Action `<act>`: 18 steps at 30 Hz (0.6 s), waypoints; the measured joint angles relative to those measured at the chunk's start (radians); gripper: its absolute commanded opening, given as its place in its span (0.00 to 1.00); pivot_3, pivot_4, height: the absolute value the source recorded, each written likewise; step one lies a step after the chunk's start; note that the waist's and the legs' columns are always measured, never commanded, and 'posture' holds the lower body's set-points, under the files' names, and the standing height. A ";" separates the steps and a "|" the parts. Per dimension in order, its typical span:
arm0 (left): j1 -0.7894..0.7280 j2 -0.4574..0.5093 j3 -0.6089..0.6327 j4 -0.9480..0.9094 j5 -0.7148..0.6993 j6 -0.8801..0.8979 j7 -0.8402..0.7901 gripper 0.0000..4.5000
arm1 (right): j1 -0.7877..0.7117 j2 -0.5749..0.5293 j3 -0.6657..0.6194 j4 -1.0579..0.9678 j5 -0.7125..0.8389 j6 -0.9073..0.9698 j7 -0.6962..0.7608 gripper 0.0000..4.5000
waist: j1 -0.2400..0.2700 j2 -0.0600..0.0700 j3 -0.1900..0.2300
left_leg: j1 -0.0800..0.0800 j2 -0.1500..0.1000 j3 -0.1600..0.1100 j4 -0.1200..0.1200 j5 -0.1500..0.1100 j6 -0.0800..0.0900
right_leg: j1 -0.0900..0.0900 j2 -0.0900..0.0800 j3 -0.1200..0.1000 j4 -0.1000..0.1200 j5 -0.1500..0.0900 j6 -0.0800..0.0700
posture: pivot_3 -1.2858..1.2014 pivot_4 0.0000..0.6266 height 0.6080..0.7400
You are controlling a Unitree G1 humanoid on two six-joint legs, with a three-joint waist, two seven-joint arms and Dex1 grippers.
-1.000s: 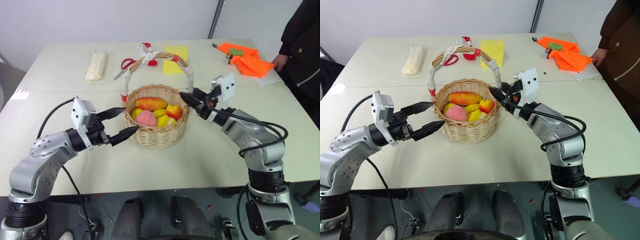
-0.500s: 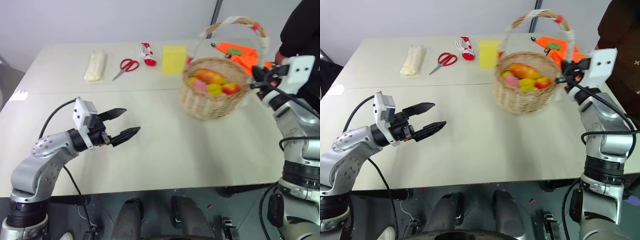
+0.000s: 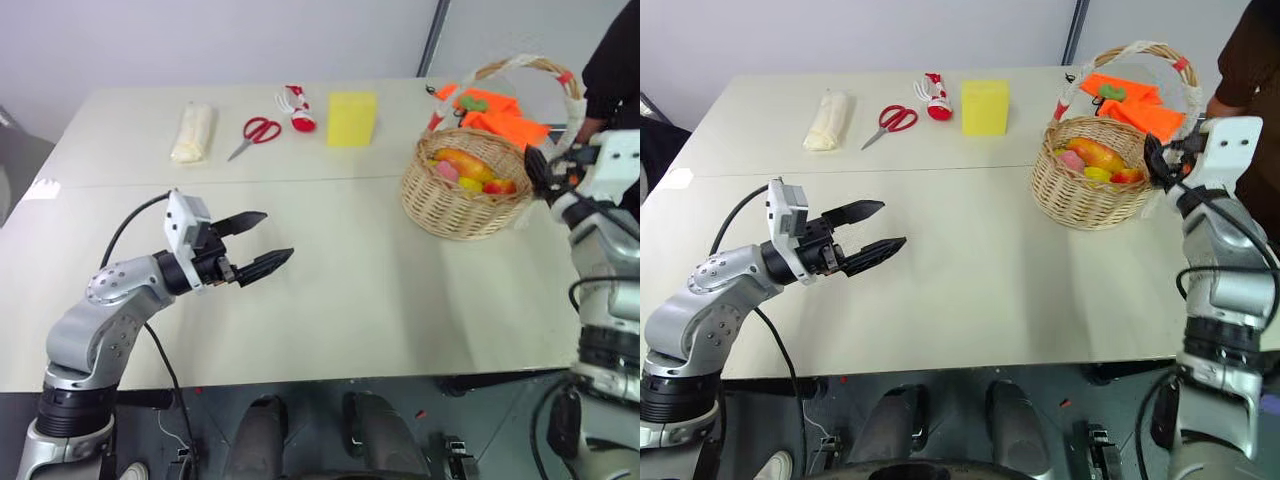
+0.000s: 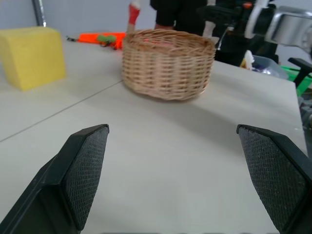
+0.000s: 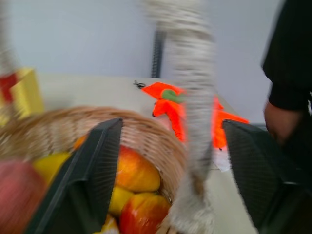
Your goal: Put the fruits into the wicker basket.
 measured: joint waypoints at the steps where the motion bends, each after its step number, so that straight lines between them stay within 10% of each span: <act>1: 0.001 -0.003 0.002 0.014 0.004 0.000 0.006 1.00 | 0.031 -0.005 -0.003 -0.024 0.004 -0.006 0.022 0.72 | -0.002 0.000 0.000 | 0.000 0.000 0.000 0.000 0.000 0.000 | 0.000 0.000 0.000 0.000 0.000 0.000 | 0.52 0.24 1.00; 9: 0.087 0.003 0.057 0.088 0.078 -0.023 0.082 1.00 | 0.240 -0.006 -0.125 -0.173 0.217 0.000 0.228 0.72 | -0.011 0.001 0.000 | 0.002 0.001 0.000 0.000 0.000 0.000 | 0.000 0.001 0.000 0.001 -0.001 -0.003 | 0.52 0.24 1.00; 18: 0.223 -0.019 0.118 0.125 0.160 -0.117 0.140 1.00 | 0.359 0.014 0.179 -0.330 0.234 0.017 0.463 0.72 | -0.006 0.001 0.000 | 0.002 0.001 0.001 0.001 0.000 0.000 | 0.001 0.000 0.000 0.001 -0.001 -0.004 | 0.52 0.24 1.00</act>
